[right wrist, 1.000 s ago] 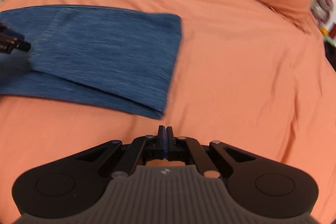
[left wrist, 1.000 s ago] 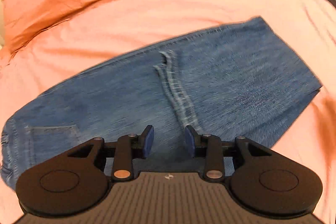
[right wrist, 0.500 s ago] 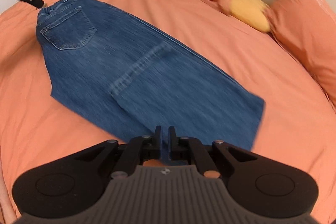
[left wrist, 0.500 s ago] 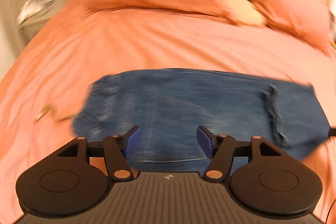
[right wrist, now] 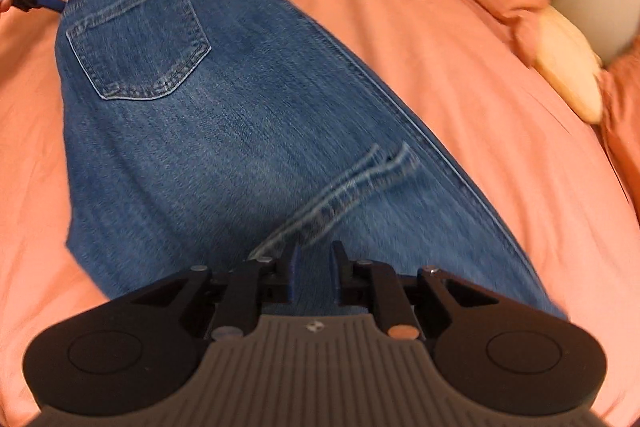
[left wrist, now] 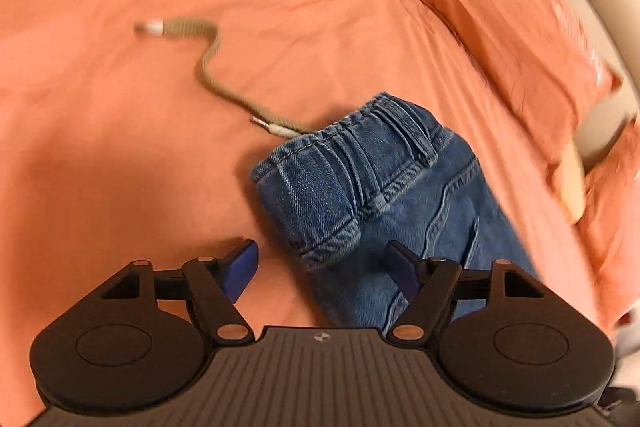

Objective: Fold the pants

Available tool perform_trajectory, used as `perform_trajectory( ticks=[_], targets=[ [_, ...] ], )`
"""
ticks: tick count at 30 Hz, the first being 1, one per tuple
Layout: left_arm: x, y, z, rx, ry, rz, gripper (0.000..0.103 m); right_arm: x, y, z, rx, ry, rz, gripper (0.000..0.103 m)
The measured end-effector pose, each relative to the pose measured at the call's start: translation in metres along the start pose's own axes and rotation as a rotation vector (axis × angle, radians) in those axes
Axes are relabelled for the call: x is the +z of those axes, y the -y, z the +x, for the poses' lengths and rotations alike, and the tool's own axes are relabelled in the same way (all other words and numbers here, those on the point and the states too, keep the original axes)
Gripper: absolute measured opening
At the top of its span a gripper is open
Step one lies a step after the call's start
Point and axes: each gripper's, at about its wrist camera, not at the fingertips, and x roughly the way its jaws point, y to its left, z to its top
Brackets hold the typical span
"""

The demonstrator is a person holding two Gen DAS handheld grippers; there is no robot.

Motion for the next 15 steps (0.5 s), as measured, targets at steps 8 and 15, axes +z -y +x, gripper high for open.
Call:
perform_trajectory(
  ticks=[8, 15],
  targets=[
    [0.001, -0.004, 0.026, -0.076, 0.044, 0.003, 0.076, 0.016, 0.004, 0.048, 0.099, -0.13, -0.065, 0.026],
    [0.008, 0.013, 0.012, -0.015, 0.076, 0.061, 0.031, 0.016, 0.019, 0.057, 0.14, -0.125, 0.048, 0.029]
  ],
)
